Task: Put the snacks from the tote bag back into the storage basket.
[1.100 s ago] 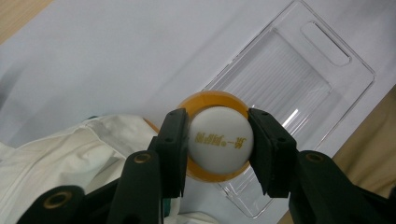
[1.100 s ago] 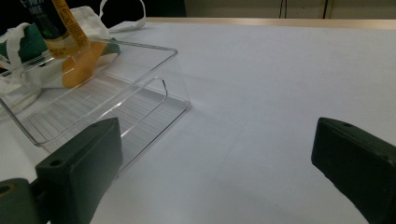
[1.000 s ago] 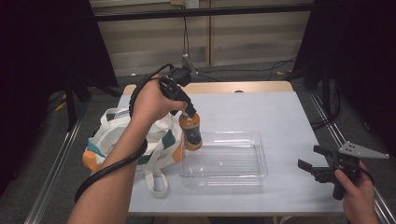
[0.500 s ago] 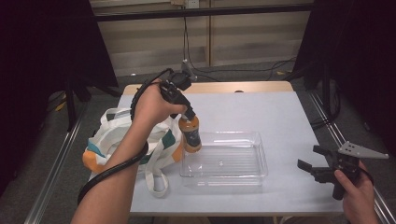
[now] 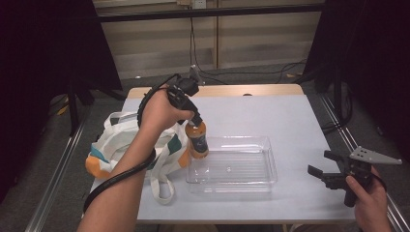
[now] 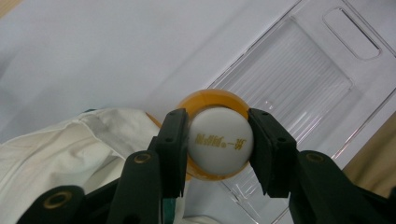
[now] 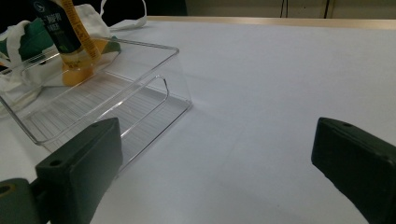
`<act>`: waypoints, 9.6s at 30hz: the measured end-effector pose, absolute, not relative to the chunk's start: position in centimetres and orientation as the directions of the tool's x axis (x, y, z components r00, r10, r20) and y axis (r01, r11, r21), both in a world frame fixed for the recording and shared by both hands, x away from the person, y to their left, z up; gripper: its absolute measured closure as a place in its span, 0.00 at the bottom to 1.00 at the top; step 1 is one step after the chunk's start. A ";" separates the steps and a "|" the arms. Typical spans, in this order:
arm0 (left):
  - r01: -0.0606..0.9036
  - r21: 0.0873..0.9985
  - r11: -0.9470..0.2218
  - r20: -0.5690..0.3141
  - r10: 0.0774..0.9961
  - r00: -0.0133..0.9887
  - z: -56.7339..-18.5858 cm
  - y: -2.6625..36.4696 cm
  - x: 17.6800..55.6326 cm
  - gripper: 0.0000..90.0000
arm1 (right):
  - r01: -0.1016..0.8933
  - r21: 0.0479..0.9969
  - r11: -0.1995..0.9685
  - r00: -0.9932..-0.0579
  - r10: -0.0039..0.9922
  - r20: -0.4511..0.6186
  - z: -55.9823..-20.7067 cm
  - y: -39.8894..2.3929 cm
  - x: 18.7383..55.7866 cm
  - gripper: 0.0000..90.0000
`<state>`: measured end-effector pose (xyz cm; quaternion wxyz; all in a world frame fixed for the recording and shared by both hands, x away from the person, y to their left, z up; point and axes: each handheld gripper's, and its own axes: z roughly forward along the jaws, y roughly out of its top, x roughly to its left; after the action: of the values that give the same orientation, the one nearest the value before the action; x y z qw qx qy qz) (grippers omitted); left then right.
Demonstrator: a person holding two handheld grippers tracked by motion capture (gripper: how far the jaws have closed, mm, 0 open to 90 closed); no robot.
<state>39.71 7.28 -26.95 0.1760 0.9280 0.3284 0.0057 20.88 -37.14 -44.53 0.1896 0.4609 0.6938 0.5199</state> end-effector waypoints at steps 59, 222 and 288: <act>0.628 0.294 -0.720 -0.126 0.622 0.773 -29.2 7.5 40.1 0.66 | 0.443 0.895 0.056 -0.517 0.831 0.204 -44.6 -36.9 21.0 0.02; 0.658 0.476 -0.583 -0.170 0.674 0.719 -34.1 16.5 35.8 0.06 | 0.449 0.882 0.142 -0.587 0.791 0.171 -44.5 -35.0 21.9 0.02; 0.657 0.512 -0.554 -0.214 0.658 0.722 -39.4 19.0 34.4 0.07 | 0.456 0.870 0.190 -0.606 0.782 0.147 -44.7 -34.3 21.7 0.02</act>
<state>34.40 19.00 -39.35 0.2901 0.8813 0.3730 0.0012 21.66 -34.30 -44.68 0.1679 0.4110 0.7528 0.4860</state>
